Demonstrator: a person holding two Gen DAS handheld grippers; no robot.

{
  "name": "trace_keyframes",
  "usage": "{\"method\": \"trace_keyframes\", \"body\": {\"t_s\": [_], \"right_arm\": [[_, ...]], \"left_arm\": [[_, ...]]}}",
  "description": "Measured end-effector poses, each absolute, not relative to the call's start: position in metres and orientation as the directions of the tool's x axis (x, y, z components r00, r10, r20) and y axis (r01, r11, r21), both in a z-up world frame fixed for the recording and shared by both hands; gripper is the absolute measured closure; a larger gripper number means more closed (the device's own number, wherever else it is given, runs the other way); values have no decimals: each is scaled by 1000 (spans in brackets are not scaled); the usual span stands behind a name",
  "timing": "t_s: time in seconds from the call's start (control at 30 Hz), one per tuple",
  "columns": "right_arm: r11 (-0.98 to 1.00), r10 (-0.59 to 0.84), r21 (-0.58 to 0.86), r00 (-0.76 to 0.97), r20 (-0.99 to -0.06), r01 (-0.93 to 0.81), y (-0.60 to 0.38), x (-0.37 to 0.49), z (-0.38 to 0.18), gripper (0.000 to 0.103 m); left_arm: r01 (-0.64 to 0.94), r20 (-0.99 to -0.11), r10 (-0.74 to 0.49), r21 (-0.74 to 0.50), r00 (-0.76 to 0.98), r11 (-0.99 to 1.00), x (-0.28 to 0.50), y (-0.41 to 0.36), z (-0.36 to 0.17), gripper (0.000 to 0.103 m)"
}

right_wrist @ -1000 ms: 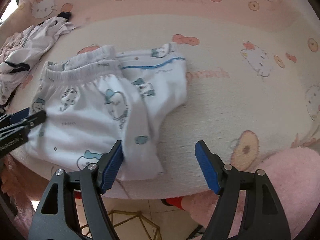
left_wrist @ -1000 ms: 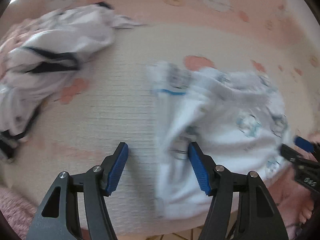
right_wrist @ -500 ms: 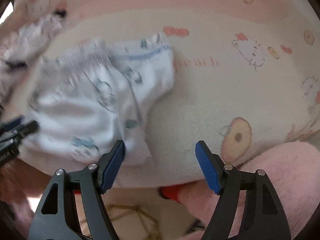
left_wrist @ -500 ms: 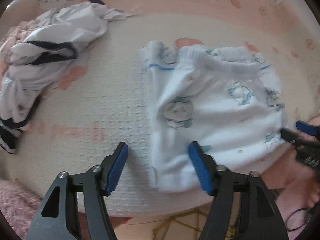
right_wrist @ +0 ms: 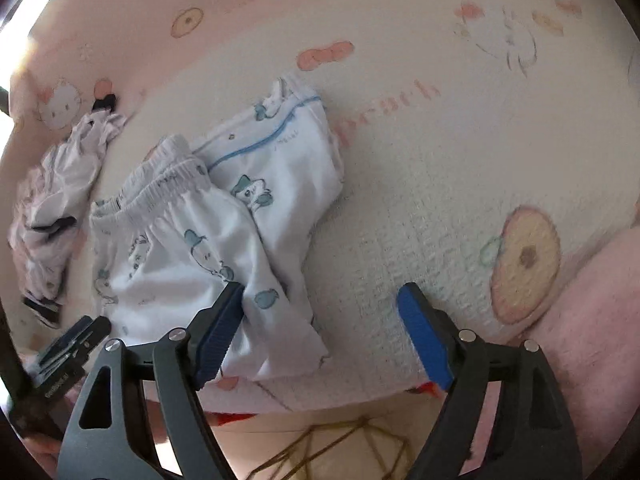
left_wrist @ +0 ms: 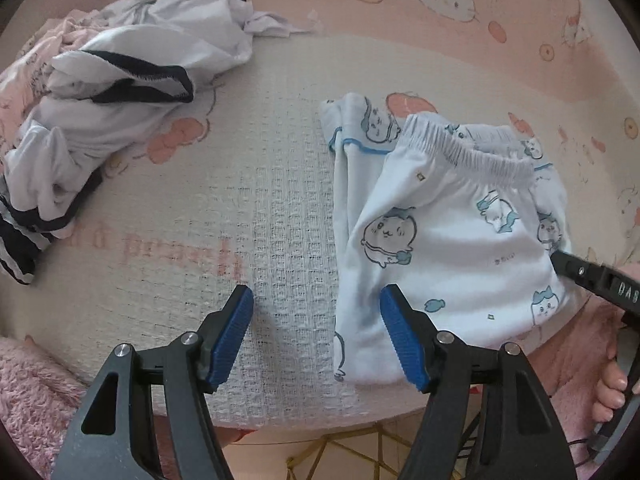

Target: Fold clothes

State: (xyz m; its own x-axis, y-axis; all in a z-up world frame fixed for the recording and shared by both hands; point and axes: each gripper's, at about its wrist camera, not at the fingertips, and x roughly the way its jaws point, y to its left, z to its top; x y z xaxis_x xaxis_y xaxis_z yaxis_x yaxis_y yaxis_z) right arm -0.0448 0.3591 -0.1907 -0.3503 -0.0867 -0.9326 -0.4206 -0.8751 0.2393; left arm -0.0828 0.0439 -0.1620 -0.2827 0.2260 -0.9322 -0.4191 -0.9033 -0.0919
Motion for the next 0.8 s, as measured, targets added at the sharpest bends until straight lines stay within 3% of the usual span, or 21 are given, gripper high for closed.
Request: {"method": "trace_keyframes", "body": {"t_s": [0.07, 0.13, 0.3, 0.43, 0.6, 0.8], "right_arm": [[-904, -88, 220, -345, -935, -366, 349, -50, -189, 40], [-921, -119, 238, -360, -926, -308, 341, -53, -185, 65], [-905, -190, 313, -385, -903, -288, 344, -61, -180, 80], [-878, -251, 399, -456, -854, -265, 336, -51, -164, 83], [-903, -281, 398, -479, -832, -160, 304, -70, -138, 83], [-931, -313, 363, -426, -849, -39, 247, -94, -148, 82]], "left_arm": [[-418, -930, 239, -106, -280, -902, -83, 44, -160, 34], [-412, -928, 250, -121, -275, -903, -85, 44, -159, 34], [-391, -924, 278, -161, -263, -906, -87, 40, -156, 34], [-380, -916, 302, -188, -266, -906, -90, 36, -150, 34], [-291, -902, 319, -234, -291, -928, -101, 16, -141, 36], [-215, -881, 384, -333, -275, -918, -109, -11, -141, 36]]}}
